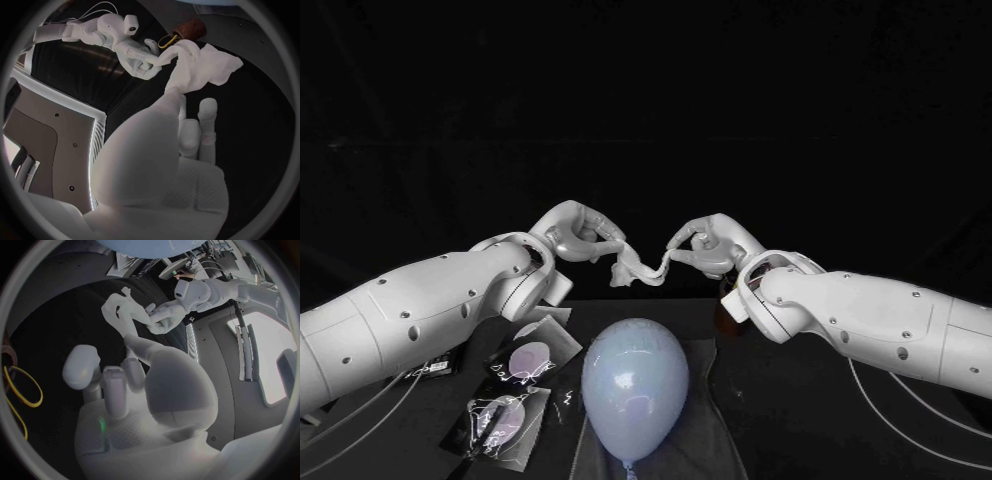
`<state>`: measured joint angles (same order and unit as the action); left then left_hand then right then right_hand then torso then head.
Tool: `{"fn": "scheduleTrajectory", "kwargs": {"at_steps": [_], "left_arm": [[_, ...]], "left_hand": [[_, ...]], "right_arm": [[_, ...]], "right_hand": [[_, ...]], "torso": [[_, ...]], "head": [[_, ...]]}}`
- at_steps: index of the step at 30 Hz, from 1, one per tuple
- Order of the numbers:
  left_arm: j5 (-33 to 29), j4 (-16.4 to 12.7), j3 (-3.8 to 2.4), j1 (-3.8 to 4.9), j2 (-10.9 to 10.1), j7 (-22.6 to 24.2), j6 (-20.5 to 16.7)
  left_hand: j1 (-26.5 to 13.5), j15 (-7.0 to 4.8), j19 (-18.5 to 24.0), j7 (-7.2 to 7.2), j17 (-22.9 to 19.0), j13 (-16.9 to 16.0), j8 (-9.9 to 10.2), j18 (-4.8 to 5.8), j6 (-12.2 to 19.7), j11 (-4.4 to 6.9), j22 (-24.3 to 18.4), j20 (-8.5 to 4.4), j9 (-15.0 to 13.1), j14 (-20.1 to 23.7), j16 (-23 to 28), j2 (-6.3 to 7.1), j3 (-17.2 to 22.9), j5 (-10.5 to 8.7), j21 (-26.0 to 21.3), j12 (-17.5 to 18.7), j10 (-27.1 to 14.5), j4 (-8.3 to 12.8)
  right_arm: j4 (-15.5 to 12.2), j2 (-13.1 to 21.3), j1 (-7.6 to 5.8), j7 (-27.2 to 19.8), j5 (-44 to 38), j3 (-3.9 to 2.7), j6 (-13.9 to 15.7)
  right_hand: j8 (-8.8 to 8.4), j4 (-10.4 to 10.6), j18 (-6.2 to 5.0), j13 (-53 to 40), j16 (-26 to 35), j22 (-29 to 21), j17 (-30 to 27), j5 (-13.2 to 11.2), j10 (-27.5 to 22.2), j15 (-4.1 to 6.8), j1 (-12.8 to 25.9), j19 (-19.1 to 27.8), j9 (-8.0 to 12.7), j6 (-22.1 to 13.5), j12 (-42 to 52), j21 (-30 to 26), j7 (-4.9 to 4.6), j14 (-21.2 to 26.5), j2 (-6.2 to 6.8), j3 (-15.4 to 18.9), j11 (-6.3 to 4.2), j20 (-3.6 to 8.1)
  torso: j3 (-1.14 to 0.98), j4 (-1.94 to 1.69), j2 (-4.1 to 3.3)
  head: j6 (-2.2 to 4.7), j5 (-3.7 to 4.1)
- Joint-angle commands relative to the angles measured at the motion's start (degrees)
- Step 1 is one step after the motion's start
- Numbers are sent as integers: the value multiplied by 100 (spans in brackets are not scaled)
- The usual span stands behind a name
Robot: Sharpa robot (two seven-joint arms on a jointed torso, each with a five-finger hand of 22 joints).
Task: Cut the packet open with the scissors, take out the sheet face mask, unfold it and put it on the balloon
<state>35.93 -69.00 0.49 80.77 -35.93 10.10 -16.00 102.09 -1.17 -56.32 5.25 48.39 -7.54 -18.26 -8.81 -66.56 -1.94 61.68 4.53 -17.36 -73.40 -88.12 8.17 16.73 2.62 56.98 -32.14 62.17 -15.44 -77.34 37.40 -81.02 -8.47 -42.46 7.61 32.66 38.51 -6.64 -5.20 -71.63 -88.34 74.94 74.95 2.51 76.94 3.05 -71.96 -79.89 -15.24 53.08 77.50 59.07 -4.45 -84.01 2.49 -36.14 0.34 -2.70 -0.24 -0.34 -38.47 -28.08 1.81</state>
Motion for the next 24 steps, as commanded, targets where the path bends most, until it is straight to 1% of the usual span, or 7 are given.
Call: {"fn": "scheduleTrajectory", "kwargs": {"at_steps": [1, 7, 9, 12, 17, 21, 24], "left_arm": [[-86, -198, 130, 56, -51, -19, 186], [-197, 318, -45, -46, 43, 76, -155], [-240, 248, 32, 1, 3, 4, -36], [-74, -165, 186, 86, -131, -26, 256], [-378, 348, -29, -53, -104, 12, -122], [-258, -88, 174, 50, -253, -76, 255], [-449, 56, 71, -39, -213, 11, -38]], "left_hand": [[-137, -7, -16, 34, -162, -26, 27, -96, 7, -16, -38, -7, 11, 52, 30, 133, 282, 14, -34, -54, 6, 73], [-297, -7, -91, 29, 68, -36, 2, -72, -7, -9, 43, -7, -8, -60, 27, 225, 567, 16, 51, -80, 7, 188], [-416, -8, -92, 28, 51, -48, -6, -89, 0, -15, -1, -14, -18, -59, 23, 283, 761, 13, 21, -107, -9, 292], [-584, -11, -6, 35, -264, -61, -21, -103, 2, -12, -60, -11, -35, 91, 67, 344, 947, 12, -60, -136, -14, 397], [-820, -6, -55, 34, -42, -76, -45, -103, 21, -23, -22, -18, -74, -17, 62, 403, 1290, 13, -12, -169, -32, 659], [-1202, -9, 75, 38, -450, -111, -89, -123, 18, -8, -110, -9, -129, 194, 136, 457, 1600, 11, -135, -243, -44, 977], [-1234, -12, 25, 35, -289, -110, -94, -105, 22, -6, -51, -9, -137, 127, 135, 451, 1630, 12, -75, -242, -43, 1013]], "right_arm": [[42, 34, -2, -164, 73, -9, -235], [15, 28, 23, -150, 19, -3, -136], [84, 13, 23, -95, 10, -5, -144], [-94, 164, 14, -162, 60, 1, -979], [48, 95, 34, -83, 182, -6, -595], [-122, 271, 4, -112, 194, 17, -1243], [-75, 199, 3, -101, 216, 27, -935]], "right_hand": [[30, -3, -19, -19, -33, 781, 1024, 27, 4, 11, 42, -9, -13, 17, 7, 51, -27, -466, 4, -44, 7, -23], [28, 3, -18, 48, -38, 782, 1044, 27, -46, 9, 54, -9, -13, 5, -42, 54, -31, -471, 3, -42, 12, -26], [34, -9, -21, -38, -40, 779, 1053, 28, 17, 8, 47, -6, -16, 10, 17, 39, -31, -474, 3, -51, 10, -25], [34, -10, -30, -11, -24, 766, 995, 27, -2, 8, 47, 12, -17, 10, -1, -15, -31, -457, 3, -53, 11, -26], [36, -17, -26, 36, -31, 772, 1025, 28, -39, 3, 45, 7, -22, -14, -39, 10, -38, -465, -13, -68, 16, -30], [42, -19, -20, 111, -34, 780, 1037, 26, -95, 1, 65, -1, -27, -16, -95, 44, -43, -468, -10, -71, 22, -33], [39, -3, -27, 119, -7, 770, 948, 26, -102, -3, 85, 18, -28, -33, -103, -1, -44, -442, -12, -60, 26, -36]], "torso": [[9, -17, 15], [5, 22, -18], [10, 46, -1], [25, -51, -13], [18, 22, -28], [28, -64, -17], [21, -27, -42]], "head": [[3, 34], [-34, -38], [5, 9], [-17, 95], [-10, 36], [-13, 103], [-65, -9]]}}
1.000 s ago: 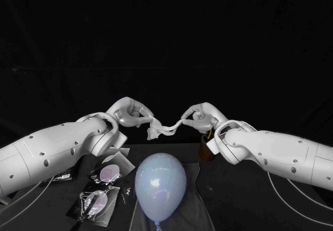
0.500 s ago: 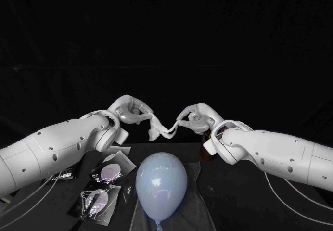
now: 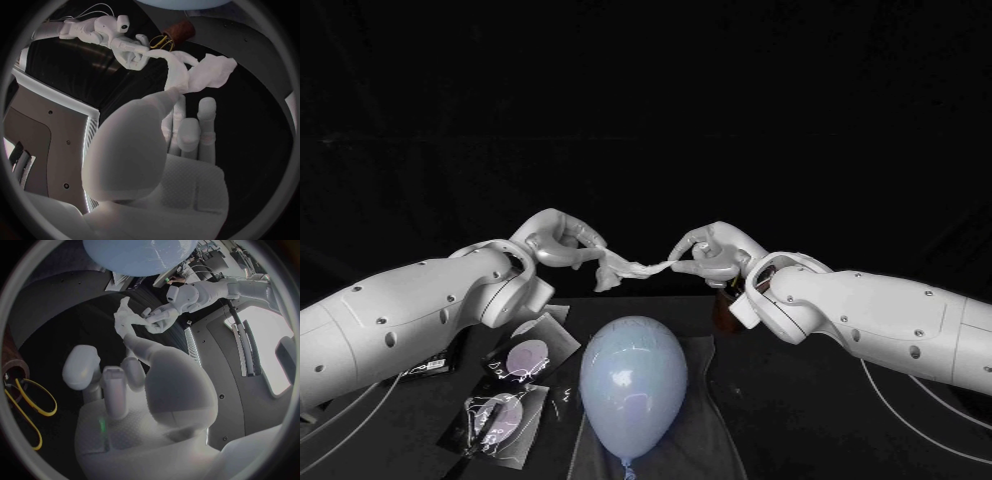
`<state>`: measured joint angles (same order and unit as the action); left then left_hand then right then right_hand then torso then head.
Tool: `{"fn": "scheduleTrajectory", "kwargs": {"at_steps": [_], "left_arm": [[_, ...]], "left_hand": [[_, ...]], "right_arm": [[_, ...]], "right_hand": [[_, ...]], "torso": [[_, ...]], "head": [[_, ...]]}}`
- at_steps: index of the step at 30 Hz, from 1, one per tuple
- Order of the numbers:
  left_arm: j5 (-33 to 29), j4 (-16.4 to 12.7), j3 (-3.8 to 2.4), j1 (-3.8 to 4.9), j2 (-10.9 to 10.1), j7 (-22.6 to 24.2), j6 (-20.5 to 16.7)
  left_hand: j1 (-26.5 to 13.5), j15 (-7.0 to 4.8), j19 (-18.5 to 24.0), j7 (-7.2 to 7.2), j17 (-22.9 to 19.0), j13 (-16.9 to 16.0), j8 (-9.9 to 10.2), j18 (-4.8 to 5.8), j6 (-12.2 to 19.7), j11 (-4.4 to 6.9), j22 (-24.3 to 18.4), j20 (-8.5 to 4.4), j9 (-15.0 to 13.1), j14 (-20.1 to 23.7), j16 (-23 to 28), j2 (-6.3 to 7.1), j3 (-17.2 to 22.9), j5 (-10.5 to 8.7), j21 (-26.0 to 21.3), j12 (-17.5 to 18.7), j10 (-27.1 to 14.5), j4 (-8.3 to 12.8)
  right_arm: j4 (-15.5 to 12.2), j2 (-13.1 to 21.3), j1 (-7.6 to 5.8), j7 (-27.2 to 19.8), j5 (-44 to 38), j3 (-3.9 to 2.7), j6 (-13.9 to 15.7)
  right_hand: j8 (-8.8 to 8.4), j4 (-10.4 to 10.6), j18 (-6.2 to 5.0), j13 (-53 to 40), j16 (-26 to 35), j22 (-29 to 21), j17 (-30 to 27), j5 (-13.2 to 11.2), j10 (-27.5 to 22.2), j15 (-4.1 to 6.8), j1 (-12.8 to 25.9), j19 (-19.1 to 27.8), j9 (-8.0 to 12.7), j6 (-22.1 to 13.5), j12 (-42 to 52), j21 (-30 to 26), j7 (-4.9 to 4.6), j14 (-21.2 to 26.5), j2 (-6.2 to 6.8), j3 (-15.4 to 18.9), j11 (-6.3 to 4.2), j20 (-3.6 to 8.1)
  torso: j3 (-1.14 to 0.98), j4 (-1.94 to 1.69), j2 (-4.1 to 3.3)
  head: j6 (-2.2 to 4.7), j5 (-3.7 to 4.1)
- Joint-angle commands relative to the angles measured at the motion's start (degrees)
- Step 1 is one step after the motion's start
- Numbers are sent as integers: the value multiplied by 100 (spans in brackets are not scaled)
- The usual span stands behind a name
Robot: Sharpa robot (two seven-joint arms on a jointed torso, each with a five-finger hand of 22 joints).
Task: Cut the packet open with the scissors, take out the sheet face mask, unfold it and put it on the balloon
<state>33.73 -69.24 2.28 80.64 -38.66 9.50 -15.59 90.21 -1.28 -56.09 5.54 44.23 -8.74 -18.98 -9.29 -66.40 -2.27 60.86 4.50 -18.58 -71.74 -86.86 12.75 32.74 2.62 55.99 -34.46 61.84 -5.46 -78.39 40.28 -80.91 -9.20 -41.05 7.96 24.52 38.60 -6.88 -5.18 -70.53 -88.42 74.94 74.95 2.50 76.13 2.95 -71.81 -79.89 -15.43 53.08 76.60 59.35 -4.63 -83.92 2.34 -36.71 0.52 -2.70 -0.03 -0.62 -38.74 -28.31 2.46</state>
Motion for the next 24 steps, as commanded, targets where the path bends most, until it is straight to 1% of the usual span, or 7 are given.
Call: {"fn": "scheduleTrajectory", "kwargs": {"at_steps": [1, 6, 10, 15, 18, 21, 24], "left_arm": [[-257, 105, -161, -57, 54, 88, -135], [-110, -279, 73, 67, -26, 17, 245], [-246, -84, -125, -65, 23, 67, -49], [-192, -173, -18, -3, 62, 60, 84], [-187, -166, -119, -42, 69, 6, 59], [-89, -174, 7, 44, 127, 7, 267], [-242, 176, -235, -95, 203, 55, -80]], "left_hand": [[-47, -3, -32, 2, 225, 10, -21, -53, 12, 23, 55, -10, -16, -85, -2, -12, 48, 13, 55, -9, -15, 39], [-240, -2, 61, 14, -165, -2, -39, -79, 21, 24, -35, -11, -47, 71, 63, -11, 167, 11, -52, -36, -18, 225], [-294, 2, -173, 5, 432, -6, -40, -37, 43, 11, 123, -23, -63, -212, -19, -38, 268, 11, 159, -46, -35, 367], [-428, 2, -36, 19, -67, -7, -57, -56, 36, 18, 37, -12, -87, 15, 65, -37, 295, 11, 37, -55, -27, 432], [-444, 1, -134, 11, 373, -9, -54, -46, 54, 9, 97, -20, -98, -187, 4, -59, 348, 12, 122, -58, -41, 519], [-510, 5, -17, 21, -118, -9, -62, -64, 51, 11, 20, -13, -112, 30, 73, -58, 350, 10, 17, -61, -34, 549], [-522, 4, -129, 15, 329, -7, -64, -35, 56, 9, 119, -14, -122, -155, 34, -78, 370, 12, 131, -59, -36, 584]], "right_arm": [[99, -131, 1, -56, 114, -18, 97], [-6, 17, -13, -91, 142, -1, -596], [104, -123, 24, -154, 297, -10, -1], [7, -55, -13, -179, 227, 6, -470], [90, -122, 16, -238, 377, -16, -11], [75, -58, -2, -251, 378, -16, -181], [184, -167, 11, -214, 395, -24, 362]], "right_hand": [[30, 21, -29, 18, -8, 770, 979, 27, -28, 6, 70, 18, -10, -33, -20, -31, -26, -461, 3, -3, 8, -36], [40, 10, -34, 69, 4, 764, 946, 27, -69, 4, 82, 32, -20, -44, -62, -53, -30, -450, -7, -19, 11, -39], [50, 1, -26, -33, -13, 774, 1006, 28, 10, 4, 73, 17, -27, -46, 11, -7, -27, -467, -8, -17, 7, -41], [57, -5, -28, 67, 8, 773, 939, 26, -65, 2, 94, 21, -36, -59, -63, -13, -33, -448, -11, -25, 13, -43], [63, -19, -24, -5, -8, 778, 996, 28, -9, 3, 81, 10, -40, -55, -11, 11, -30, -465, -12, -32, 9, -42], [67, -26, -17, 35, -11, 789, 1006, 27, -36, 5, 79, -7, -43, -54, -39, 56, -31, -468, -14, -36, 9, -42], [68, -25, -25, 10, -7, 777, 993, 28, -17, 5, 81, 10, -43, -55, -21, 7, -31, -464, -14, -36, 10, -42]], "torso": [[-3, 37, -9], [1, -36, 26], [-13, 68, 0], [-10, -34, 25], [-6, 69, -9], [-4, -33, 22], [-12, 38, 11]], "head": [[-18, -100], [-27, 25], [24, -114], [-57, -74], [8, -142], [-76, -53], [-40, -151]]}}
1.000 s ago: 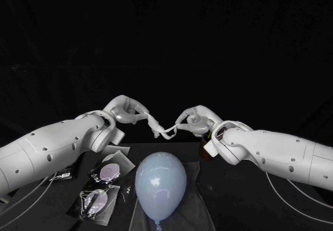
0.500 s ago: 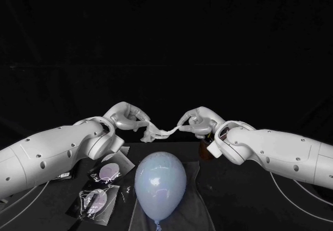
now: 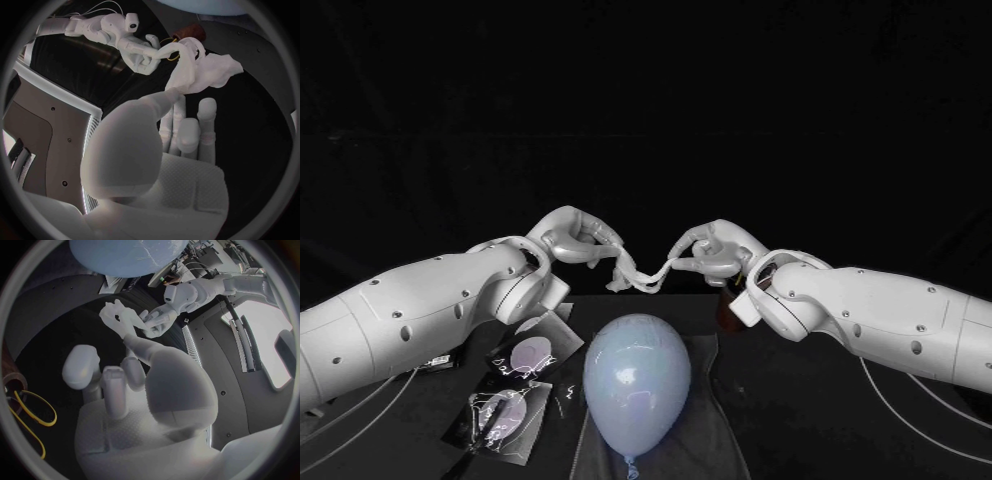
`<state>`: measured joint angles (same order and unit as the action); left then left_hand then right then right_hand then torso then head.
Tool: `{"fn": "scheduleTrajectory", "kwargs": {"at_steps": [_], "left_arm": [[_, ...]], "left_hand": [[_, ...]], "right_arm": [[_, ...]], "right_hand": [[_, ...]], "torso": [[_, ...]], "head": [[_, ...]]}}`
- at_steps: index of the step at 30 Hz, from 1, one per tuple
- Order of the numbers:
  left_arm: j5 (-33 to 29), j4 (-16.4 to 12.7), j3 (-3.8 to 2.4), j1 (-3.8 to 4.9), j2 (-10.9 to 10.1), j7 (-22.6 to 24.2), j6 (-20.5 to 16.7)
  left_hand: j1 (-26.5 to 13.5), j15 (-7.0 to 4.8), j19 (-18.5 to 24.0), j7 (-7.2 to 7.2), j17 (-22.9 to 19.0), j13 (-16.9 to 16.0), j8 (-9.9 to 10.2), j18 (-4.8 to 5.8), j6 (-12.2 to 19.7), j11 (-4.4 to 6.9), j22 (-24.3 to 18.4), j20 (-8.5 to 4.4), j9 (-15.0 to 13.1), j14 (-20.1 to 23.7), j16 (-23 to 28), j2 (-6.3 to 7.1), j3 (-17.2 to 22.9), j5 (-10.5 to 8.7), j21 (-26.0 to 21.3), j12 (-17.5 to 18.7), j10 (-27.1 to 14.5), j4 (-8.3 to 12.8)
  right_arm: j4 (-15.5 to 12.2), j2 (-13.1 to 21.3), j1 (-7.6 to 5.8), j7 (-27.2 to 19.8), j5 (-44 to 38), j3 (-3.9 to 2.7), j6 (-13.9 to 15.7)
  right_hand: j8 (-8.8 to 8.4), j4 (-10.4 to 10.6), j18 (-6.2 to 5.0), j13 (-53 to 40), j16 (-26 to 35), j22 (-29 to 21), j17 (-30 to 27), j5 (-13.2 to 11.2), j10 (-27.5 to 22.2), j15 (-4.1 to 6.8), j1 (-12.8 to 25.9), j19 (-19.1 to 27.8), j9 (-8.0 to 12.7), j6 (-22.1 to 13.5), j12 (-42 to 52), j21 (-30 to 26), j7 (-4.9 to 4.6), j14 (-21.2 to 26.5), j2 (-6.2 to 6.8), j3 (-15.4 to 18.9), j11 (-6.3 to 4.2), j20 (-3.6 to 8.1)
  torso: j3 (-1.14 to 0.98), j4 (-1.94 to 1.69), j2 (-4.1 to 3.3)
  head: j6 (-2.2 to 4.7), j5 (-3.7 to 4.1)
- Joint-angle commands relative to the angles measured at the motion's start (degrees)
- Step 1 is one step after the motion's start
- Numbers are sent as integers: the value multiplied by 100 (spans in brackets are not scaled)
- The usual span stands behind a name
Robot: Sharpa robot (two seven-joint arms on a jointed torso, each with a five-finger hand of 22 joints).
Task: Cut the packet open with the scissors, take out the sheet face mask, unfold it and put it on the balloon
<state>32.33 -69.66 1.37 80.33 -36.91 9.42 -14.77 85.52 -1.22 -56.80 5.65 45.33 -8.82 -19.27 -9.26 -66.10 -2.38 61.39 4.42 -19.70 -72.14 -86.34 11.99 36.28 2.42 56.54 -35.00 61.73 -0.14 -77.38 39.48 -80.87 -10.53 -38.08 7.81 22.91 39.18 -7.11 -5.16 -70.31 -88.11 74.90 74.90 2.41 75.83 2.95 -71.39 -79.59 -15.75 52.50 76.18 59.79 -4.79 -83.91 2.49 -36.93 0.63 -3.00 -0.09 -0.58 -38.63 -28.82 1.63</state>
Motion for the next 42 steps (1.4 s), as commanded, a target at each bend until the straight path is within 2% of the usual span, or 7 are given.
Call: {"fn": "scheduleTrajectory", "kwargs": {"at_steps": [1, 6, 10, 14, 18, 21, 42], "left_arm": [[-75, 207, -169, -62, 9, 39, -151], [77, 15, 85, 123, -15, -26, 221], [-218, 500, -199, -46, 48, 93, -244], [-4, 255, 56, 101, -19, -6, 226], [54, 221, -70, 23, -116, -18, 220], [-63, 264, -24, 31, -59, -5, 236], [-25, 258, -152, -19, 219, -13, 167]], "left_hand": [[-61, 1, -64, 7, 290, 0, -26, -49, 45, 10, 49, -10, -14, -157, -42, -19, 49, 33, 69, -6, -41, 104], [-157, 0, 112, 8, -336, 0, -47, -80, 22, 25, -67, -2, -43, 131, 58, -7, 51, 31, -90, -16, -14, 163], [-159, -4, -35, 3, 226, 5, -29, -60, 62, 10, 30, -12, -54, -129, -12, -53, 102, 33, 39, -4, -44, 238], [-256, 1, 148, 9, -481, -1, -51, -91, 30, 22, -102, -3, -86, 195, 112, -40, 96, 32, -139, -22, -18, 294], [-281, -3, 44, 3, 30, 4, -39, -77, 55, 17, -31, -10, -106, -28, 57, -75, 130, 31, -51, -12, -31, 371], [-351, -4, 89, 9, -337, 4, -55, -78, 27, 28, -58, -4, -124, 127, 104, -64, 111, 31, -95, -17, -2, 377], [-462, -3, -235, 19, 285, 17, -26, -9, 69, 16, 162, -12, -167, -184, -8, -129, 167, 32, 179, -20, -13, 526]], "right_arm": [[116, -96, 9, -84, 108, -13, 653], [208, -36, -5, -95, 77, 2, 274], [451, -197, 32, -112, 184, -6, 762], [482, -90, 4, -149, 182, -10, 480], [443, -87, -6, -144, 182, -21, 585], [381, -17, -23, -93, 84, -18, 585], [261, -218, -59, -151, 97, -55, 471]], "right_hand": [[10, -4, -29, -27, -47, 778, 1024, 38, 24, 5, 37, -18, -11, 3, 32, -45, -15, -472, -29, -15, -1, -12], [12, -4, -24, 38, -35, 785, 984, 36, -20, 5, 45, -29, -14, 1, -13, -18, -16, -461, -27, -13, 0, -12], [12, -2, -29, 4, -53, 778, 1046, 37, 4, 5, 46, -20, -14, -2, 10, -45, -16, -479, -29, -13, 0, -12], [14, -9, -24, 12, -50, 785, 1036, 38, 1, 5, 40, -32, -16, -2, 5, -15, -16, -477, -33, -20, -1, -12], [20, -23, -26, -35, -52, 783, 1042, 40, 35, 7, 26, -32, -20, 1, 37, -23, -12, -479, -42, -39, -4, -12], [16, -8, -32, 60, -29, 773, 967, 37, -34, 4, 55, -19, -21, -12, -31, -63, -18, -458, -34, -23, 2, -13], [23, -15, -41, 105, -5, 760, 900, 37, -66, 1, 72, 0, -33, -35, -71, -118, -24, -439, -49, -32, 6, -15]], "torso": [[-4, 68, -9], [7, -34, 14], [-8, 72, -14], [12, -27, 24], [0, 80, -19], [18, -23, 16], [2, 13, 3]], "head": [[50, -36], [20, 74], [75, -14], [1, 131], [30, -31], [-74, 32], [-39, 26]]}}
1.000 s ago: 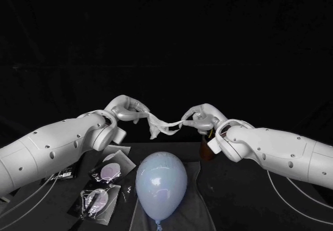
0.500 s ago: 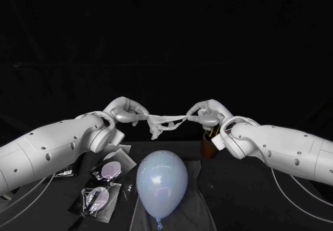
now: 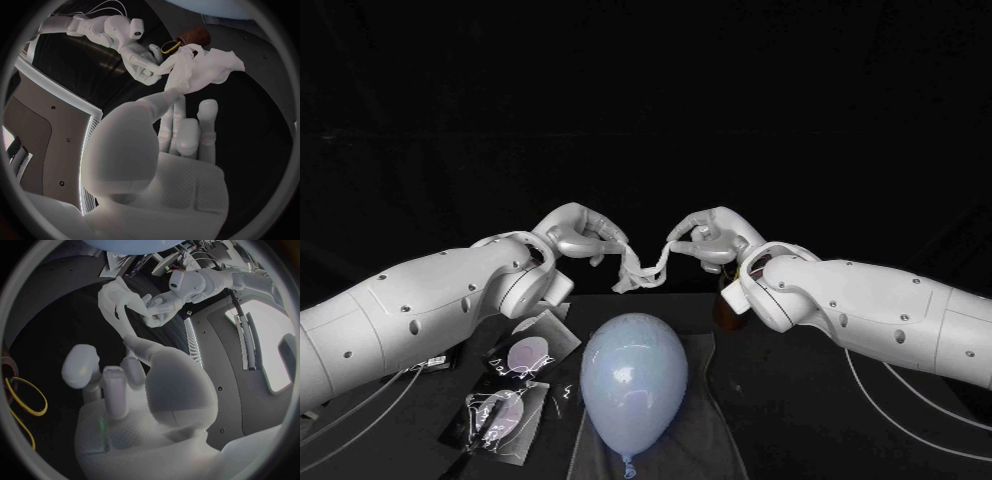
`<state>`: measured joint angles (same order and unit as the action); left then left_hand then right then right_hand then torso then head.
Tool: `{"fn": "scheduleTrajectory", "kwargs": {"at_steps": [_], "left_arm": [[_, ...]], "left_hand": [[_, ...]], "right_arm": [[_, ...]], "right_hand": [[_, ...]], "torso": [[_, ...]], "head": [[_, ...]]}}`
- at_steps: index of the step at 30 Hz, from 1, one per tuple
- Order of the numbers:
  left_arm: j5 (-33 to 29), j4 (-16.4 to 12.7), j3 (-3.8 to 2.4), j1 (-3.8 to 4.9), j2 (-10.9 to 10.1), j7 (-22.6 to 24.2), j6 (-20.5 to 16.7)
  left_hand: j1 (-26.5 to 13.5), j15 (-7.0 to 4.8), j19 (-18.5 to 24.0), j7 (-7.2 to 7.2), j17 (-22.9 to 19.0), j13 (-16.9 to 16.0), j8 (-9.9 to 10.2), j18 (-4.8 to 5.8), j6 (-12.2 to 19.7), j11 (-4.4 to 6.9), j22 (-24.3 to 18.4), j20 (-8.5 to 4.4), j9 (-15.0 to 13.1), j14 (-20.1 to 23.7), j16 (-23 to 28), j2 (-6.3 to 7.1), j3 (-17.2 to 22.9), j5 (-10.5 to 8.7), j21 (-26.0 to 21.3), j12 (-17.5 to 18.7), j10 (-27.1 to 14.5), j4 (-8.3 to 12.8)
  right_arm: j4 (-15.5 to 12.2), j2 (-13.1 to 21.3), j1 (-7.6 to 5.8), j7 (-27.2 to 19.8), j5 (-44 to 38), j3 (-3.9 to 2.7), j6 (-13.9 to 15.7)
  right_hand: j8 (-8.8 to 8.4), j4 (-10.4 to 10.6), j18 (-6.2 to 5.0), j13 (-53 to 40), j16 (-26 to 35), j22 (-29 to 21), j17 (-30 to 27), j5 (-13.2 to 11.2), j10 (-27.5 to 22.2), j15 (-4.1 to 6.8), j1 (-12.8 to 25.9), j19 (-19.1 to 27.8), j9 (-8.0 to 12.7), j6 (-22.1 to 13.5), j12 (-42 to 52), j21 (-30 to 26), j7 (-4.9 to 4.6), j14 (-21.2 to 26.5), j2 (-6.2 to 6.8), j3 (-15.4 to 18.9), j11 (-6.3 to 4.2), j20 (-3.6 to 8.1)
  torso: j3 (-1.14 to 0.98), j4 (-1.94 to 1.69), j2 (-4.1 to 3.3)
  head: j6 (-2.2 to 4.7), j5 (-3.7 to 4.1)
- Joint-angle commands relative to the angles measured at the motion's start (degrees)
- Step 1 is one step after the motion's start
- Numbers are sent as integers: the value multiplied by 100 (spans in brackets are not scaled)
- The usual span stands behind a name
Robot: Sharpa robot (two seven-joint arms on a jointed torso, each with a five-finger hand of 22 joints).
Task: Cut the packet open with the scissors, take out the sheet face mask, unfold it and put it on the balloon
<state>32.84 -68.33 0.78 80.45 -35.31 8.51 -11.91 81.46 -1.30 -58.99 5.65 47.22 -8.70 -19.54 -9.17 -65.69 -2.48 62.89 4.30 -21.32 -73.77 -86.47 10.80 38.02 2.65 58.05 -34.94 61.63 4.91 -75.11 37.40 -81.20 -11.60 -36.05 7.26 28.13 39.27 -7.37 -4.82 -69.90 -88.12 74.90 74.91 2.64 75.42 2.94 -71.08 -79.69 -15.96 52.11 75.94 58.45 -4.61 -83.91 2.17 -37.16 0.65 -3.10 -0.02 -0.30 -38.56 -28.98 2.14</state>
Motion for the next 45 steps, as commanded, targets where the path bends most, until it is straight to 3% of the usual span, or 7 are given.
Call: {"fn": "scheduleTrajectory", "kwargs": {"at_steps": [1, 3, 6, 10, 15, 29, 45], "left_arm": [[-89, 167, -145, -57, 60, 83, -185], [-34, 166, -103, -19, 61, -2, -17], [77, 91, 33, 44, 65, -27, 186], [51, 43, -164, -58, -54, 10, 16], [125, -312, -10, 47, -360, -44, 220], [-395, -783, 30, 94, -989, 58, 198], [-460, -623, 154, 78, -809, -59, 446]], "left_hand": [[-56, 5, -28, 19, 141, 5, 0, -15, 28, 26, 23, 0, -6, -39, 1, -10, -6, 8, 40, -27, -3, 21], [-42, 3, -80, 14, 301, 8, 14, -14, 49, 23, 42, -5, -8, -118, -26, -26, 18, 8, 73, -25, -20, 59], [-77, 7, 95, 22, -306, 10, 8, -54, 36, 21, -99, -1, -23, 137, 71, -24, 3, 8, -108, -33, -8, 72], [-74, 8, -36, 23, 212, 14, 22, -22, 59, 16, 1, -3, -27, -77, 21, -48, 15, 8, 13, -28, -28, 95], [-127, 19, 75, 52, -219, 22, 44, -52, 92, 3, -108, 6, -34, 85, 82, -81, -10, 8, -121, -19, -59, 84], [-236, 40, 135, 96, -282, 29, 106, -67, 183, -13, -200, 30, -42, 108, 130, -189, -84, 8, -243, -10, -145, 14], [-382, 162, 327, 229, -661, 83, 420, -127, 808, -151, -634, 146, -80, 270, 291, -470, -370, 8, -814, 73, -350, -316]], "right_arm": [[59, -48, -14, -65, -55, -12, 147], [90, -59, -1, -113, 36, -33, 181], [49, -35, -39, -124, -5, -3, -127], [-50, -18, -17, -173, 111, 0, 5], [-193, 171, -33, -277, 168, 14, -11], [-585, 592, -27, -657, 843, 31, 610], [-340, 170, -169, -890, 1511, -13, 594]], "right_hand": [[14, 10, -70, 30, -10, 766, 921, 14, -1, 2, 40, 3, -13, 4, -23, 41, -42, -445, -18, -9, 4, -4], [23, -11, -73, -9, -25, 764, 969, 15, 31, 3, 24, 2, -18, 16, 5, 35, -36, -459, -15, -22, -1, -3], [18, -12, -74, 104, -7, 762, 916, 13, -59, 2, 37, 10, -19, 3, -82, 25, -42, -443, -22, -31, 4, -4], [19, -12, -72, 22, -27, 764, 981, 14, 1, 2, 38, 7, -20, 3, -23, 35, -42, -462, -24, -31, 4, -4], [21, -11, -68, 17, -20, 770, 958, 13, 7, 2, 45, -1, -21, 3, -19, 57, -42, -456, -18, -25, 4, -5], [26, -4, -62, 12, -23, 776, 970, 13, 15, 1, 60, -11, -25, 6, -14, 86, -39, -459, -12, -13, 3, -6], [27, 4, -65, 17, -21, 772, 965, 14, 12, 1, 64, -5, -26, 5, -17, 67, -36, -458, -23, -14, 2, -6]], "torso": [[-5, -1, -11], [-3, 46, -21], [-5, -37, 5], [-3, 33, -31], [-15, -12, 18], [-5, -14, 32], [-3, -5, 29]], "head": [[-25, -42], [-10, -1], [-63, -38], [-46, -63], [-97, -90], [-163, -92], [-123, -57]]}}
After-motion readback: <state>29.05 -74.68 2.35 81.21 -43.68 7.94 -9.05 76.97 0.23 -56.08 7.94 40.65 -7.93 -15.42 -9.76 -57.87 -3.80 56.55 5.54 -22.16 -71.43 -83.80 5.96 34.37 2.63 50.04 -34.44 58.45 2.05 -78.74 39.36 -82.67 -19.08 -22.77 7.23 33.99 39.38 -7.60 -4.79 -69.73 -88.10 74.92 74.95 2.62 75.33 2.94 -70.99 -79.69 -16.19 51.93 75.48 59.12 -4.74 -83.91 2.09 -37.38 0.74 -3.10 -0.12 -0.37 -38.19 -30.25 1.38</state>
